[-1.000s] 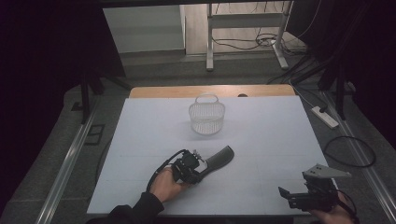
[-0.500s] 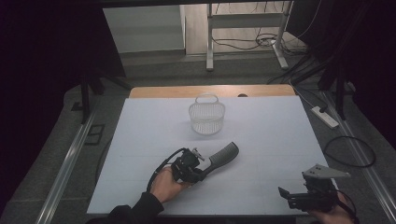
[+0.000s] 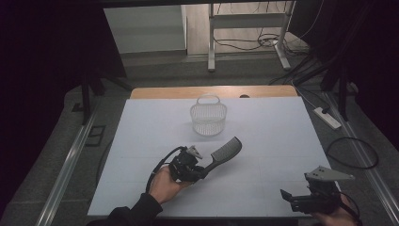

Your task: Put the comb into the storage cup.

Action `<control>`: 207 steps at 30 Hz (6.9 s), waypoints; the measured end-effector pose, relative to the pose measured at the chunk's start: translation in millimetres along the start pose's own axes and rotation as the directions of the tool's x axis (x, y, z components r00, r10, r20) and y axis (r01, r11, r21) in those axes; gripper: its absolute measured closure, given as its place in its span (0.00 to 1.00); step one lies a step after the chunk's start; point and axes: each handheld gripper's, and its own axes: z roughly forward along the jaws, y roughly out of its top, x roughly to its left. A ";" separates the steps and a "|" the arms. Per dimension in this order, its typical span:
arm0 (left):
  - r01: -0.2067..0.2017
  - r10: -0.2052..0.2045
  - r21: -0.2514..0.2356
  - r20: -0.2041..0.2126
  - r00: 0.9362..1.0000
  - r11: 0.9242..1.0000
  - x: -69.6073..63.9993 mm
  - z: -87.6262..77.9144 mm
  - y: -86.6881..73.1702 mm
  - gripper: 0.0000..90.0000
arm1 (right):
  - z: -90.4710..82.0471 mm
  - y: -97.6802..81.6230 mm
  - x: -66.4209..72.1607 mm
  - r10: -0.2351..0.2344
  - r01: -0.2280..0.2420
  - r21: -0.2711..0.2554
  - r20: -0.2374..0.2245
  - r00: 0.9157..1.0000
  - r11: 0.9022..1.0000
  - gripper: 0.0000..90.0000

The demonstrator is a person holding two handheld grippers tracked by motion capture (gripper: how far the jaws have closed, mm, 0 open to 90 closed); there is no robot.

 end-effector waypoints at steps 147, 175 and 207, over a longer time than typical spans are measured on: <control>-0.045 0.046 -0.254 -0.003 0.999 0.966 -10.9 -58.2 -42.3 0.81 | 121.1 159.8 64.1 0.250 -0.218 0.135 -0.674 0.695 0.967 0.87; -0.013 0.003 -0.222 -0.046 0.999 0.975 -2.5 -50.0 -43.2 0.43 | 111.0 162.4 61.7 0.213 -0.225 0.070 -0.666 0.715 0.972 0.93; 0.092 -0.112 -0.261 -0.062 0.992 0.961 13.3 -63.1 -57.1 0.02 | 99.7 165.8 44.5 0.153 -0.215 -0.039 -0.579 0.800 0.976 0.93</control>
